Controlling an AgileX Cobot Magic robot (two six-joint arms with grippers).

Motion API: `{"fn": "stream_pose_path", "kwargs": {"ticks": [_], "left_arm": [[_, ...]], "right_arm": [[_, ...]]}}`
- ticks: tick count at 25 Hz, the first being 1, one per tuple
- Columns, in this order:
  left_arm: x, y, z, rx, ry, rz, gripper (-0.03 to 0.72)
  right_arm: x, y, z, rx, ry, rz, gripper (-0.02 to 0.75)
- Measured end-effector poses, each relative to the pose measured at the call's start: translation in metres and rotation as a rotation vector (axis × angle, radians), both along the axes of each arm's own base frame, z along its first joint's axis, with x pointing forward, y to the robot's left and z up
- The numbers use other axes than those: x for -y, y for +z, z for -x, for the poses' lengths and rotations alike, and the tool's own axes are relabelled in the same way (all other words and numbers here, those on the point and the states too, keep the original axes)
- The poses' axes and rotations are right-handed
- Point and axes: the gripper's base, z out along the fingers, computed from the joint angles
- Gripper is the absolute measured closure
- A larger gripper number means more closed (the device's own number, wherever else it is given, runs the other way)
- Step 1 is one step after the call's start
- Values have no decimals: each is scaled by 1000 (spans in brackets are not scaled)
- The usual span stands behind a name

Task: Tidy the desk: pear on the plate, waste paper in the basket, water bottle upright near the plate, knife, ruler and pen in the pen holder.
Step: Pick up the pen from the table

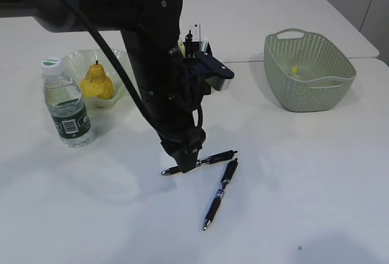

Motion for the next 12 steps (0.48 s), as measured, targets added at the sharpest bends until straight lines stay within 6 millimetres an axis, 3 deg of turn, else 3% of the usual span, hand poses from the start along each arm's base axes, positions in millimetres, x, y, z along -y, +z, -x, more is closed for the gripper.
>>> {"fn": "stream_pose_path", "kwargs": {"ticks": [7, 12], "left_arm": [[9, -14, -3, 21, -7, 15, 161], [12, -19, -6, 42, -4, 29, 161]], "right_arm": [[25, 11, 36, 215, -70, 44, 437], [30, 8, 42, 240, -87, 61, 437]]}}
